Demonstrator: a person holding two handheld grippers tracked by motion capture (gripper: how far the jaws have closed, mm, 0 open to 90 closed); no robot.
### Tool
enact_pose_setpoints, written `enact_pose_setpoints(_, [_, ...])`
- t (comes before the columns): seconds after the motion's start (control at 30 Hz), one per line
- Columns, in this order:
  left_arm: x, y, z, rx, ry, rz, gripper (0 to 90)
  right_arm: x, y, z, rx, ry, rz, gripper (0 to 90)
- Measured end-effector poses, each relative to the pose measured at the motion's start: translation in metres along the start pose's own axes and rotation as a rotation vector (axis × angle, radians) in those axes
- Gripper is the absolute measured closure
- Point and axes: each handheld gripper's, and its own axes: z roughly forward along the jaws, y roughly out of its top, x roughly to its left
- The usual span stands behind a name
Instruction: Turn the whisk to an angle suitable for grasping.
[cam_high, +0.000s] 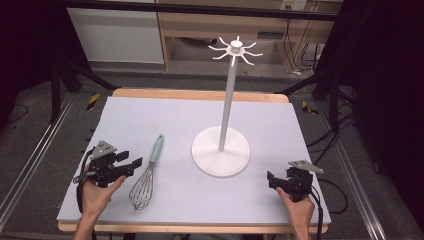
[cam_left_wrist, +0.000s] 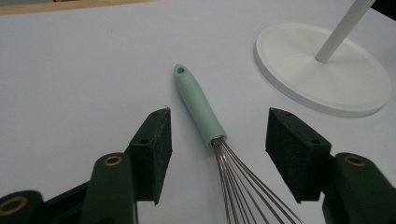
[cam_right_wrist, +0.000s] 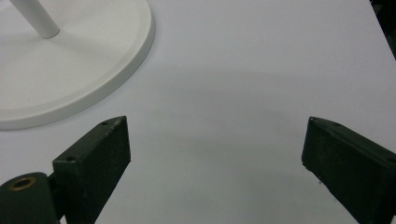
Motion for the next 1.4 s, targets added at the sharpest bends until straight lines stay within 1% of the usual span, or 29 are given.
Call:
enact_pose_setpoints(0.07, [-0.002, 0.003, 0.001, 0.004, -0.001, 0.001, 40.5, -0.001, 0.0, 0.0, -0.002, 0.0, -0.003, 8.3])
enact_pose_setpoints(0.13, [-0.005, 0.007, 0.004, 0.021, 0.006, 0.013, 41.7, -0.001, 0.0, 0.0, 0.0, 0.005, -0.001, 8.3])
enact_pose_setpoints(0.17, [-0.005, 0.007, 0.004, 0.021, 0.006, 0.013, 41.9, -0.001, 0.0, 0.0, 0.0, 0.005, -0.001, 8.3])
enact_pose_setpoints(0.23, [-0.008, 0.012, 0.009, 0.045, 0.009, 0.027, 42.5, -0.001, 0.0, 0.0, 0.001, 0.004, 0.005, 8.3])
enact_pose_setpoints(0.27, [-0.008, 0.012, 0.009, 0.045, 0.009, 0.027, 43.4, -0.002, 0.0, 0.0, 0.0, 0.004, 0.003, 8.3])
enact_pose_setpoints(0.33, [-0.01, 0.015, 0.014, 0.067, 0.01, 0.04, 43.7, -0.002, 0.0, 0.0, 0.004, 0.004, 0.008, 8.3])
enact_pose_setpoints(0.37, [-0.01, 0.015, 0.014, 0.067, 0.01, 0.04, 43.9, -0.002, 0.0, 0.0, 0.005, 0.005, 0.008, 8.3])
enact_pose_setpoints(0.4, [-0.01, 0.016, 0.018, 0.083, 0.01, 0.047, 43.9, -0.001, 0.0, 0.0, 0.007, 0.007, 0.009, 8.3])
enact_pose_setpoints(0.5, [-0.011, 0.017, 0.021, 0.096, 0.012, 0.049, 44.6, -0.001, 0.0, 0.0, 0.008, 0.01, 0.001, 8.3])
enact_pose_setpoints(0.63, [-0.012, 0.018, 0.03, 0.131, 0.014, 0.059, 45.2, -0.001, 0.0, 0.001, 0.012, 0.015, -0.005, 8.3])
enact_pose_setpoints(0.7, [-0.012, 0.019, 0.034, 0.142, 0.02, 0.057, 45.7, -0.001, 0.0, 0.001, 0.017, 0.019, -0.006, 8.3])
enact_pose_setpoints(0.73, [-0.012, 0.02, 0.036, 0.149, 0.023, 0.053, 47.8, -0.001, 0.0, 0.001, 0.02, 0.02, -0.01, 8.4])
enact_pose_setpoints(0.83, [-0.012, 0.021, 0.043, 0.17, 0.024, 0.045, 48.4, -0.001, 0.0, 0.001, 0.02, 0.017, -0.012, 8.4])
enact_pose_setpoints(0.97, [-0.012, 0.022, 0.053, 0.208, 0.026, 0.051, 49.3, -0.001, 0.0, 0.001, 0.022, 0.016, -0.007, 8.4])
enact_pose_setpoints(1.0, [-0.011, 0.022, 0.058, 0.223, 0.029, 0.048, 49.8, -0.001, 0.0, 0.001, 0.024, 0.018, -0.006, 8.4])
enact_pose_setpoints(1.13, [-0.01, 0.022, 0.063, 0.24, 0.031, 0.055, 50.0, -0.001, 0.0, 0.001, 0.027, 0.02, -0.004, 8.4])
enact_pose_setpoints(1.17, [-0.01, 0.021, 0.066, 0.241, 0.033, 0.051, 50.0, -0.001, 0.0, 0.001, 0.027, 0.02, -0.004, 8.4])
enact_pose_setpoints(1.33, [-0.009, 0.021, 0.076, 0.281, 0.038, 0.058, 50.8, -0.001, 0.0, 0.002, 0.026, 0.021, 0.001, 8.4])
enact_pose_setpoints(1.4, [-0.008, 0.02, 0.082, 0.305, 0.048, 0.04, 50.7, -0.002, 0.0, 0.002, 0.027, 0.023, 0.001, 8.4])
